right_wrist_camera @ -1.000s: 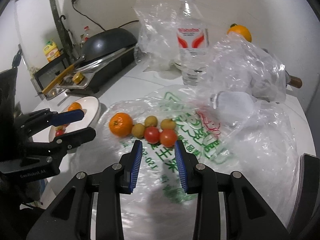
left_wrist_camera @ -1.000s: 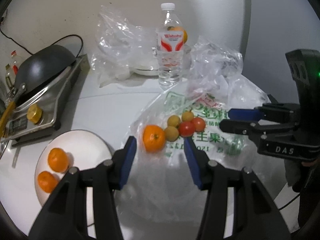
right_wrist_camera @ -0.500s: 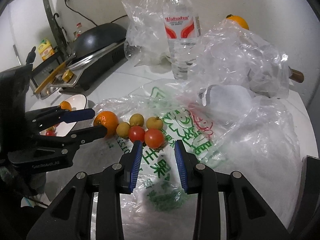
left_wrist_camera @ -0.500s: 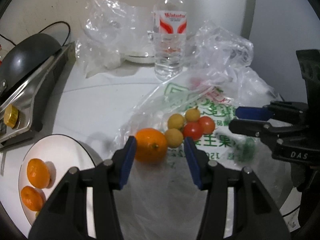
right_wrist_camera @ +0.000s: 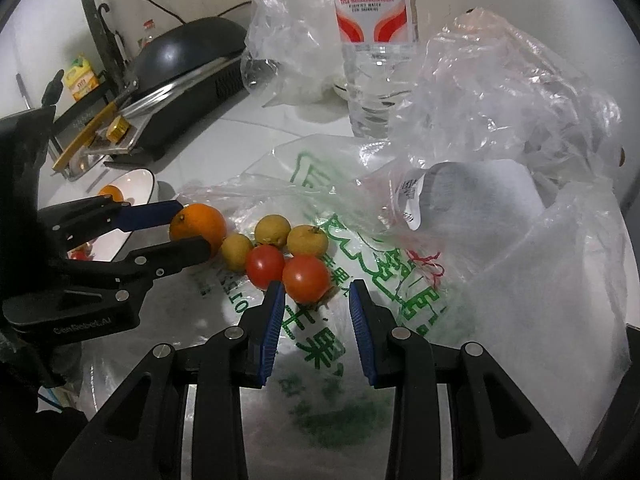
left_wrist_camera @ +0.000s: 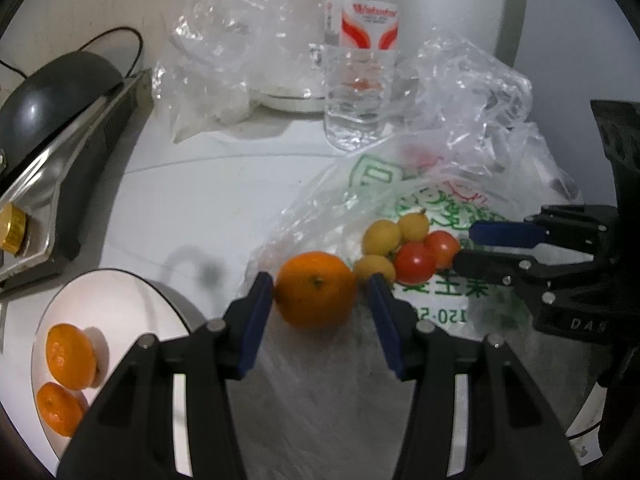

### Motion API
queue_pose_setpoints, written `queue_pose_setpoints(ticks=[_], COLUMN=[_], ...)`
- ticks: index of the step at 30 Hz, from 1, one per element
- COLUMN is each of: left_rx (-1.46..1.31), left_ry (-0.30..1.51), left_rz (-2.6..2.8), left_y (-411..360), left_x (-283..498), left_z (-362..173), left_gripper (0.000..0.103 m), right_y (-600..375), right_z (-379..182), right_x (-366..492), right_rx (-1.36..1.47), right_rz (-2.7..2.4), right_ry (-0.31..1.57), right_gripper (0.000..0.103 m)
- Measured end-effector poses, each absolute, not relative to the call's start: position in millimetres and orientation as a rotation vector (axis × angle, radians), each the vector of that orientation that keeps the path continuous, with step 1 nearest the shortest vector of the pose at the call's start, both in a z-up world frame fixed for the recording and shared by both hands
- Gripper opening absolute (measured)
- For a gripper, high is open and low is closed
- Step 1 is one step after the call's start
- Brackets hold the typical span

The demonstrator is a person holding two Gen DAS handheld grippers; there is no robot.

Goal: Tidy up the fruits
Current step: 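Grasp a mandarin with the left gripper while the right gripper grasps a cherry tomato, then carry the mandarin in the left gripper to the plate while the right gripper carries the tomato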

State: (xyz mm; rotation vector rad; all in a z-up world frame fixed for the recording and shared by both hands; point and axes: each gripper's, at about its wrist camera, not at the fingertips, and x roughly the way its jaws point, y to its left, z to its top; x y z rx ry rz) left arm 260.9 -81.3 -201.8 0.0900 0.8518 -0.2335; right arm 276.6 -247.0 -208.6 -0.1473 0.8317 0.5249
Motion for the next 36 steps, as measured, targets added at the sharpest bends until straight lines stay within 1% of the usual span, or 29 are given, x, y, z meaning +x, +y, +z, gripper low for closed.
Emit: queue_pose_setpoints(ticks=[6,11,13,14,21,36], left_rx=[0.096,0.114,0.11,0.111,0.115,0.111], left_ry=[0.853,0.842,0.839,0.838,0.811,0.728], left_rz=[-0.236,-0.238,-0.244,-0.249,-0.272,-0.342], left_y=[-83.8,-84.2,-83.0,-82.6,-83.1,-95.1], left_x=[262.8,260.5,259.4,258.6,247.5,215.5], left_z=[-206.8,-206.5,-205.8,-205.3,-195.2,-168.8], left_gripper=[0.051,0.046,0.046,0.045,0.045,0.045], right_y=[-242.8,-239.6,-240.0,-240.1,-238.8,-253.1], right_z=[-211.1,-213.2,-213.6,-213.9,-213.3,-190.3], right_x=[281.9,285.4,286.8,287.2,282.4,251.0], right_rx=[-0.157,-0.16,-0.158,-0.158,-0.166,-0.165], right_rz=[0.532,0.533,0.533,0.536,0.534,0.5], right_ry=[0.841,0.845,0.844,0.844,0.832,0.766], right_gripper=[0.035,0.035,0.033,0.029,0.029,0.029])
